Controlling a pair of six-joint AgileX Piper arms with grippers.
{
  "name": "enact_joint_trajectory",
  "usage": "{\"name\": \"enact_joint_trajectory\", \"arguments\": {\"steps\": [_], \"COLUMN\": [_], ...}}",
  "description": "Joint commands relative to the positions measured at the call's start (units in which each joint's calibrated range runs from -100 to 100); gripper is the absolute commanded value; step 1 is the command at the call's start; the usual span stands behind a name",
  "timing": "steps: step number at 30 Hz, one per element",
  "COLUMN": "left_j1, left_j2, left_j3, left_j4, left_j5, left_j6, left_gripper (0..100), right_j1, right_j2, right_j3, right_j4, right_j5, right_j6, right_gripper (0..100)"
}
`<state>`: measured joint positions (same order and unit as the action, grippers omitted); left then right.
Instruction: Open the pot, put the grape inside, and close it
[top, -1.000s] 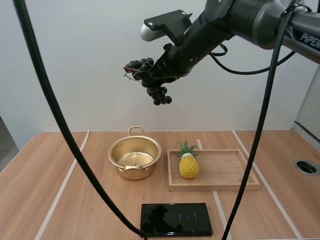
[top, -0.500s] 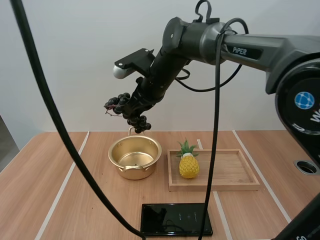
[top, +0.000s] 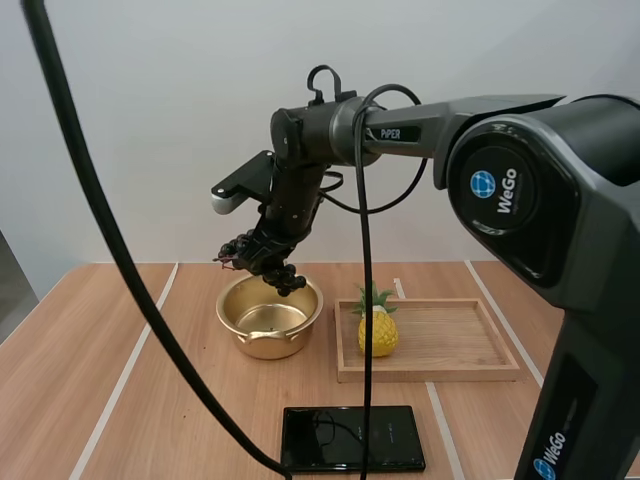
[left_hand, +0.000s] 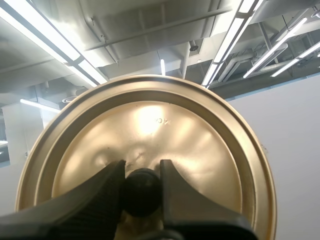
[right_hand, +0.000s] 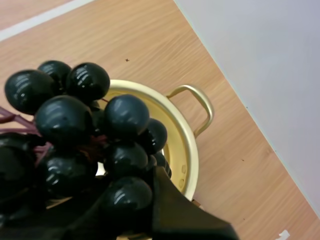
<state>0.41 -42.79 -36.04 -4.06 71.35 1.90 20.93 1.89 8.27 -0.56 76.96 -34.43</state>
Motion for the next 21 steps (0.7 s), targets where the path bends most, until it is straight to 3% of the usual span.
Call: {"name": "enact_joint_trajectory", "arguments": {"steps": [1,21], "left_j1": [0.10,0.10], "left_j2": [-0.39,-0.39], "left_j3": [-0.39,-0.39], "left_j4": [0.07,0.07], "left_j5": [-0.74,1.79], "left_j6": [0.11,0.11], "left_gripper": [0,0], "right_j1": [0.03,0.03], "right_j2": [0.79,11.40], "right_j3": [-0.32,3.78], "right_j4": [-0.61,0.56], "right_j5": [-1.35,-3.07], "right_j6": [0.56,0.90], "right_gripper": [0,0]}}
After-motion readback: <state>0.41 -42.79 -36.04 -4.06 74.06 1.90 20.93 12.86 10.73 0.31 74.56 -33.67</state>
